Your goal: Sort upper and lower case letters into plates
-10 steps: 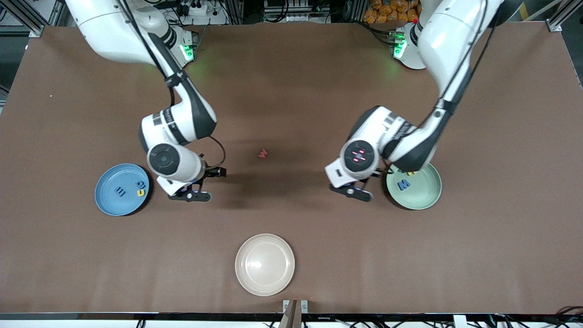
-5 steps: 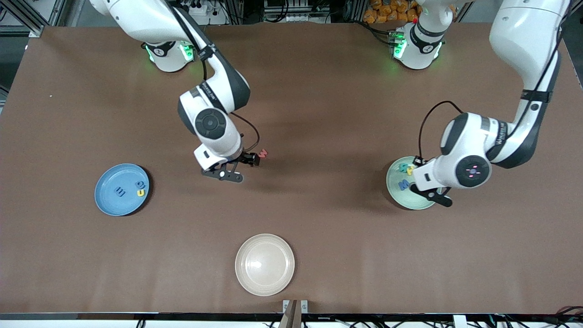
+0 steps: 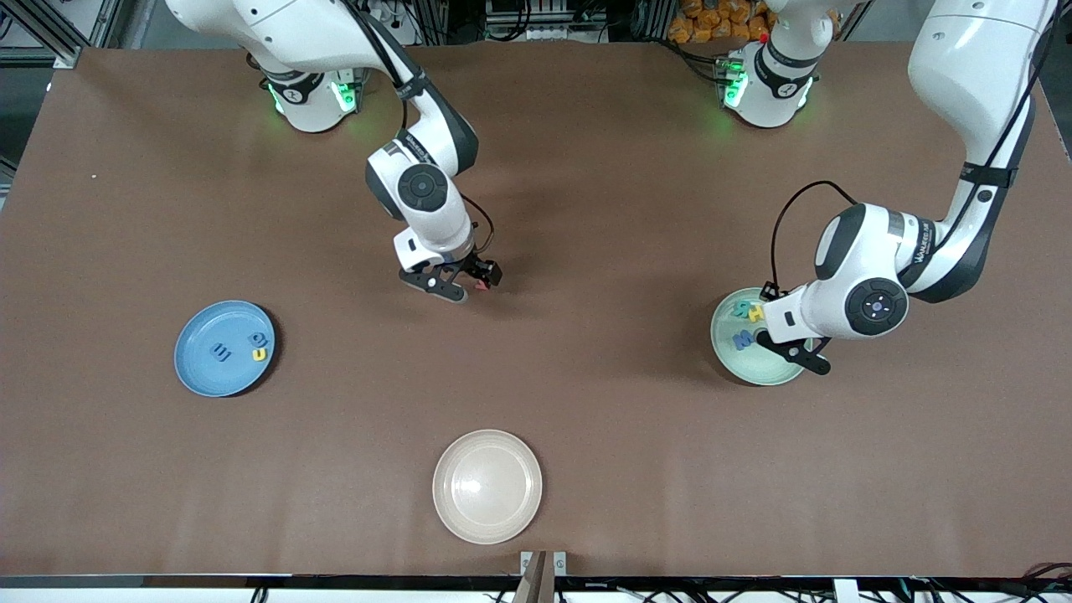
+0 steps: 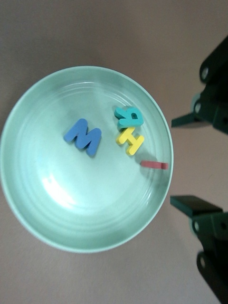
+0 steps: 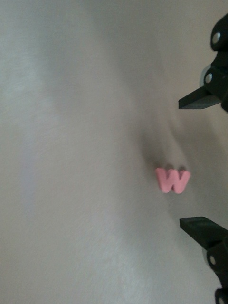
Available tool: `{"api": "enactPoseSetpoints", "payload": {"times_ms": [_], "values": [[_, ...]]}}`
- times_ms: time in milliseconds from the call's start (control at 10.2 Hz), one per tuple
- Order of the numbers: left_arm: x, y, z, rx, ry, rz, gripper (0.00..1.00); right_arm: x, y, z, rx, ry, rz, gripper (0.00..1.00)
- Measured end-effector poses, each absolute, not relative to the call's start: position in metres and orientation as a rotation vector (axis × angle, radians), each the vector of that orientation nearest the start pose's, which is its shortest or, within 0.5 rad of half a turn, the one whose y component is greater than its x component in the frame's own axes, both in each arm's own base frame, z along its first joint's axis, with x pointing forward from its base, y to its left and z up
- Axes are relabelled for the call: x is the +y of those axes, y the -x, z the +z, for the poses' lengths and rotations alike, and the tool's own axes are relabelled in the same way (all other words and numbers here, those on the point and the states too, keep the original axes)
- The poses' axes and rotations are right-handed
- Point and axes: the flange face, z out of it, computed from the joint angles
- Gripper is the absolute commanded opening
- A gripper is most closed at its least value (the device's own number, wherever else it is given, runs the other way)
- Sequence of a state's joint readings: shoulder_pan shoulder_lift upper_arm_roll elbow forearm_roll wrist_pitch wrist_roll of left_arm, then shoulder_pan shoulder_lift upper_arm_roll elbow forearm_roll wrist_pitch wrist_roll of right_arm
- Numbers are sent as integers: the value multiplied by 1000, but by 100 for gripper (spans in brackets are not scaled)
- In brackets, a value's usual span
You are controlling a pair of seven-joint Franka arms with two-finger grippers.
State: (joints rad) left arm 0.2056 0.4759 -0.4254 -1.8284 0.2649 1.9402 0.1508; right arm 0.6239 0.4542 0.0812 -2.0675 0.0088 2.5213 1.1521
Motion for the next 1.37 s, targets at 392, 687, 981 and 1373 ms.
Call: {"api": "enactPoseSetpoints", "payload": {"times_ms": [392,687,981,1373], "values": [[-97,-635,360,576,3007,236,100,387,-446,185,827,3012,65,100],[-82,-650,447,365,3097,37,100,406,-456,181,832,2990,54,100],[-55,-639,523,222,3145,-84,100,409,-458,176,830,2992,57,89],[-59,-610,594,207,3119,-86,100,408,-457,172,831,2997,62,0]]}}
